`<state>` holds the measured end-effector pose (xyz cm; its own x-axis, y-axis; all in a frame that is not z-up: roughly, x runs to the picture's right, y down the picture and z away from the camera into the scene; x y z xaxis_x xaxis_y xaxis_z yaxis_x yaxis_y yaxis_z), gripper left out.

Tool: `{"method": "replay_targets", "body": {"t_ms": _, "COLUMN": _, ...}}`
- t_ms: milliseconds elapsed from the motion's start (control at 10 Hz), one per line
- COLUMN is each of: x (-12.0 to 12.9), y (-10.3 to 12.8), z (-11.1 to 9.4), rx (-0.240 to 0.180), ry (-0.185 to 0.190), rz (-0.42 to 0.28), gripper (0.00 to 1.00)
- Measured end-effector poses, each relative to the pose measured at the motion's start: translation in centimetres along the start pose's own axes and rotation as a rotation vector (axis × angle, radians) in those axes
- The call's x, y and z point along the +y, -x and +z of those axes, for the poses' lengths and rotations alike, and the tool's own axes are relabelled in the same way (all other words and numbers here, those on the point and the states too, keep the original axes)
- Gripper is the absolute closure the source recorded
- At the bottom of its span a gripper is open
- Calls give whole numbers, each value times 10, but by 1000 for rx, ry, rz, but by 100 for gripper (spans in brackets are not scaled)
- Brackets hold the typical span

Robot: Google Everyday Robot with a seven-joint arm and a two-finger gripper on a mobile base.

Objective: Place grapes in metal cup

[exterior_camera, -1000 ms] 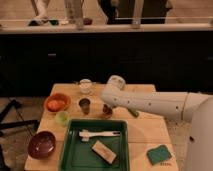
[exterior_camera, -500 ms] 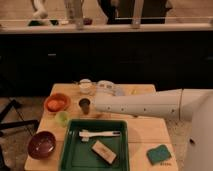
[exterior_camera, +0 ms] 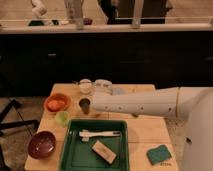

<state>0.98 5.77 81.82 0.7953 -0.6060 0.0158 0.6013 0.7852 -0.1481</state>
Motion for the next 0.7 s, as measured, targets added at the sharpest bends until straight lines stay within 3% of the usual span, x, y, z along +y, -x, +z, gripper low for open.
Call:
{"method": "replay_targets", "body": {"t_ms": 400, "x": -3, "y": 0, "z": 0, "rx": 6, "ry": -8, "rz": -6, "gripper": 100}}
{"method": "replay_targets", "body": {"t_ms": 700, "x": -24, "y": -15, "z": -14, "rx": 21, "ry": -53, "rz": -11, "gripper": 100}}
